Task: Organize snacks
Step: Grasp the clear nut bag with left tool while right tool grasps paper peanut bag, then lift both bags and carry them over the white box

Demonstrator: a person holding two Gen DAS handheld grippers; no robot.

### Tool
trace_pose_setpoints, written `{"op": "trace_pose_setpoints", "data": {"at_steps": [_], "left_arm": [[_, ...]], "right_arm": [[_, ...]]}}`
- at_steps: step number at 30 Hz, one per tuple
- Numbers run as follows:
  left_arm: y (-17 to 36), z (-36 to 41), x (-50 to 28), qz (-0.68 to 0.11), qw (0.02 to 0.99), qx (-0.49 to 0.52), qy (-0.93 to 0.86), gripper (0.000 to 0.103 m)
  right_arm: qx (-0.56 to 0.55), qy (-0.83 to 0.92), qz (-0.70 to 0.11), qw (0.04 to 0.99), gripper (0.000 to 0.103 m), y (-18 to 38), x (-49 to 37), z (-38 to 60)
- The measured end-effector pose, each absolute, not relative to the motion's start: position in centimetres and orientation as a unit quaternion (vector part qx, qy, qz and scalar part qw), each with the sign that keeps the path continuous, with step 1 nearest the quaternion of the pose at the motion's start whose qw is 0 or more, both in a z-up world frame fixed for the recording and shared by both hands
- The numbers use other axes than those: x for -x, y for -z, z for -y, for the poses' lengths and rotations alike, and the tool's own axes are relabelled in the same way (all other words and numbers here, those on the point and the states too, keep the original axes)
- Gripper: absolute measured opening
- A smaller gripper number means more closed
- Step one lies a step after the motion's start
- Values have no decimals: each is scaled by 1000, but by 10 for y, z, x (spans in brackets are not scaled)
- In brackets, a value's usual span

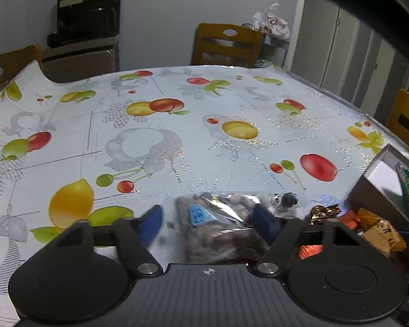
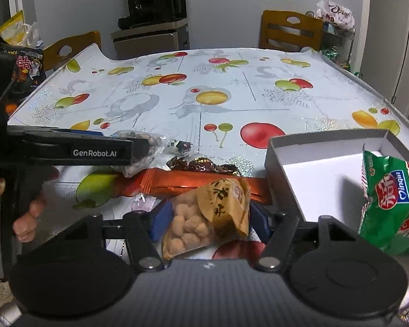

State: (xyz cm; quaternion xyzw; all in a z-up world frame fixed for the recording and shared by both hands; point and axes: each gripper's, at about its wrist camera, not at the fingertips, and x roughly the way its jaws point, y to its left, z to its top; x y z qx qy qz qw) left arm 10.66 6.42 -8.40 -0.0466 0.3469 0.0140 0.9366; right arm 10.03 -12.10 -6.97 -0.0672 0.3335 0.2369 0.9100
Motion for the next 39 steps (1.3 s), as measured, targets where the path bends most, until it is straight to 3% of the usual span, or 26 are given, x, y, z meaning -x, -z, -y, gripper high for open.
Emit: {"op": "trace_pose_setpoints", "data": {"at_steps": [11, 13, 14, 20, 22, 23, 24, 29, 31, 39], "left_arm": [[81, -67, -104, -338, 940, 35, -18, 58], [79, -66, -102, -330, 943, 28, -18, 47], [77, -66, -101, -325, 945, 19, -27, 21], [76, -69, -98, -326, 945, 25, -22, 24], [76, -69, -96, -340, 940, 30, -11, 52], [78, -68, -96, -350, 936, 35, -3, 74], [81, -67, -94, -352, 935, 38, 0, 79], [88, -57, -89, -357, 934, 29, 2, 78], [87, -57, -86, -354, 935, 35, 14, 59], [78, -53, -71, -349, 937, 33, -2, 42]], "right_arm": [[56, -243, -318, 914, 55, 61, -84, 132], [61, -245, -308, 917, 55, 56, -75, 135], [61, -249, -304, 918, 55, 54, -70, 136], [55, -262, -287, 920, 55, 41, -45, 154], [50, -269, -286, 919, 55, 37, -39, 163], [49, -273, -287, 917, 55, 36, -36, 166], [48, -278, -287, 915, 55, 36, -33, 170], [47, -289, -288, 912, 55, 38, -20, 185], [44, -291, -288, 911, 55, 39, -18, 191], [34, -298, -278, 913, 55, 34, -13, 208]]}}
